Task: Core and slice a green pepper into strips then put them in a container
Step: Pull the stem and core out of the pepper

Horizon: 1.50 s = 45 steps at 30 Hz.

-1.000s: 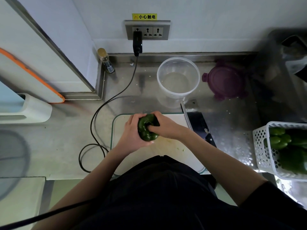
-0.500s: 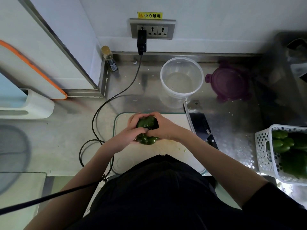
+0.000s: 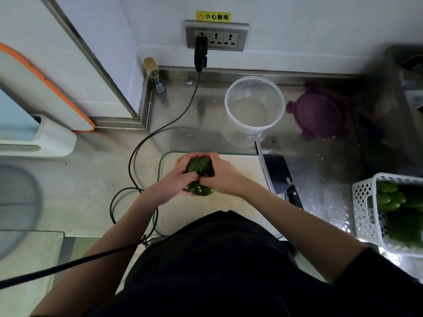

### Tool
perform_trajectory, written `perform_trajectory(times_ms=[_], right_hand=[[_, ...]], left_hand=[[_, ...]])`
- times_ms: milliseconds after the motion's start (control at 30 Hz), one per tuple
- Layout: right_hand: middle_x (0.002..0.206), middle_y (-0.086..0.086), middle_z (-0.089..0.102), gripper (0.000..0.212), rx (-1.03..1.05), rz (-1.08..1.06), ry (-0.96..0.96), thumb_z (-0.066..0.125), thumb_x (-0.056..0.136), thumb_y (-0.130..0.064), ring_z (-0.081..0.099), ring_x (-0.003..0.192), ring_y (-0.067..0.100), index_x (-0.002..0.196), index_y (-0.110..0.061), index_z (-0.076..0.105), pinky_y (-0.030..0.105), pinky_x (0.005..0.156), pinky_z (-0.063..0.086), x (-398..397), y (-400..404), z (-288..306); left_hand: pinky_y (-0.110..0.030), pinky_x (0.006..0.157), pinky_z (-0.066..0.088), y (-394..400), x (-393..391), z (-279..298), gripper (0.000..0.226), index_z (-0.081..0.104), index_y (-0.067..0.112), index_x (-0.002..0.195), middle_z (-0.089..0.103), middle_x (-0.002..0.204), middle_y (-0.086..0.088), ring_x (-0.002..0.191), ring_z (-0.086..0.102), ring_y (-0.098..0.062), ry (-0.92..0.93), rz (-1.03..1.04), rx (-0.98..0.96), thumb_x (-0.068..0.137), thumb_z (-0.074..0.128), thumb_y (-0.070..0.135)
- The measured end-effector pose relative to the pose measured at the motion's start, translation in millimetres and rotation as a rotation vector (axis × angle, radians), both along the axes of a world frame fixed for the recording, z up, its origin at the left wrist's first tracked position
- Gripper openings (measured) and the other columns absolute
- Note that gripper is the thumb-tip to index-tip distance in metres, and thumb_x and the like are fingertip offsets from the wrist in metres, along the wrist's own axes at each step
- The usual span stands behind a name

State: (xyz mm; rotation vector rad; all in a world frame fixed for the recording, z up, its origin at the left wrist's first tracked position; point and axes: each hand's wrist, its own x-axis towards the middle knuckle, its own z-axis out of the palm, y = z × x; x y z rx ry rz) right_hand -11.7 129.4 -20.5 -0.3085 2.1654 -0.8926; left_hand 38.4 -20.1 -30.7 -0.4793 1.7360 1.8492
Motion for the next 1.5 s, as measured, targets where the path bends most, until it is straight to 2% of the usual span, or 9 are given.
perform_trajectory(times_ms=[233,333,433,567,733,933,1100,1200,1500], right_hand=[[0.128,-0.002,0.048,0.075,-0.117,0.041,-0.236,0.072,0.082,-0.02,0.054,0.113,0.018,0.142,-0.023,0.026,0.038,0.09,0.053,-11,21,9],[0.134,-0.006,0.039,0.083,-0.203,-0.197,-0.32,0.074,0.081,-0.023,0.049,0.121,0.021,0.146,-0.027,0.023,0.037,0.092,0.049,-13,67,12],[0.134,0.012,0.042,0.076,0.205,-0.552,0.219,0.076,0.078,-0.029,0.044,0.124,0.032,0.138,-0.014,0.032,0.044,0.097,0.043,-2,124,0],[0.15,0.017,0.016,0.1,0.575,-0.59,0.072,0.071,0.077,-0.051,0.019,0.136,0.039,0.147,-0.009,0.014,0.052,0.11,0.024,15,154,-29],[0.142,0.018,0.03,0.081,0.638,-0.587,0.174,0.068,0.08,-0.051,0.029,0.129,0.036,0.138,-0.009,0.03,0.05,0.103,0.03,23,144,-51],[0.135,0.021,0.037,0.07,0.626,-0.661,0.176,0.076,0.079,-0.033,0.032,0.125,0.038,0.128,-0.002,0.035,0.05,0.097,0.037,17,136,-41],[0.104,0.015,0.056,0.021,0.453,-0.597,0.302,0.049,0.097,-0.032,0.057,0.092,0.037,0.102,-0.012,0.047,0.047,0.076,0.052,25,133,-28],[0.075,0.007,0.057,0.017,0.405,-0.418,0.307,0.046,0.097,-0.029,0.061,0.075,0.034,0.084,-0.019,0.042,0.036,0.062,0.049,33,131,-8],[0.087,0.01,0.054,0.021,0.21,-0.075,0.083,0.046,0.097,-0.037,0.059,0.036,0.021,0.098,-0.017,0.046,0.037,0.045,0.05,50,97,101]], left_hand=[[-0.036,0.07,0.057,7,-4,7,0.052,0.05,0.048,0.111,0.028,0.132,0.006,0.115,0.044,-0.024,-0.009,-0.044,-0.074,0.084,0.051,0.004],[-0.047,0.071,0.057,8,-9,12,0.049,0.052,0.039,0.114,0.036,0.13,0.0,0.108,0.047,-0.029,-0.078,0.041,-0.045,0.085,0.047,0.0],[-0.057,0.076,0.053,11,-16,17,0.045,0.054,0.03,0.112,0.044,0.118,-0.005,0.096,0.05,-0.034,-0.231,0.175,0.057,0.085,0.042,-0.005],[-0.057,0.073,0.054,20,-16,19,0.044,0.056,0.028,0.11,0.045,0.112,-0.007,0.097,0.05,-0.038,-0.326,0.137,0.086,0.084,0.041,-0.004],[-0.057,0.076,0.055,26,-3,13,0.048,0.049,0.04,0.124,0.041,0.126,-0.001,0.114,0.047,-0.033,-0.194,0.216,0.049,0.09,0.051,0.006],[-0.033,0.102,0.042,20,15,-9,0.123,0.009,0.045,0.143,0.025,0.144,0.002,0.128,0.039,-0.016,0.111,-0.104,-0.173,0.054,0.091,0.019],[-0.045,0.103,0.043,26,10,-23,0.107,0.032,0.031,0.133,0.043,0.132,0.0,0.12,0.048,-0.016,0.36,-0.087,-0.468,0.045,0.091,0.028],[-0.042,0.099,0.047,26,10,-24,0.098,0.037,0.032,0.127,0.052,0.123,0.005,0.114,0.053,-0.014,0.416,-0.089,-0.503,0.045,0.092,0.028],[-0.022,0.089,0.037,16,20,-16,0.093,0.043,0.022,0.127,0.044,0.121,0.002,0.102,0.043,-0.007,0.479,0.089,-0.707,0.047,0.09,0.014]])
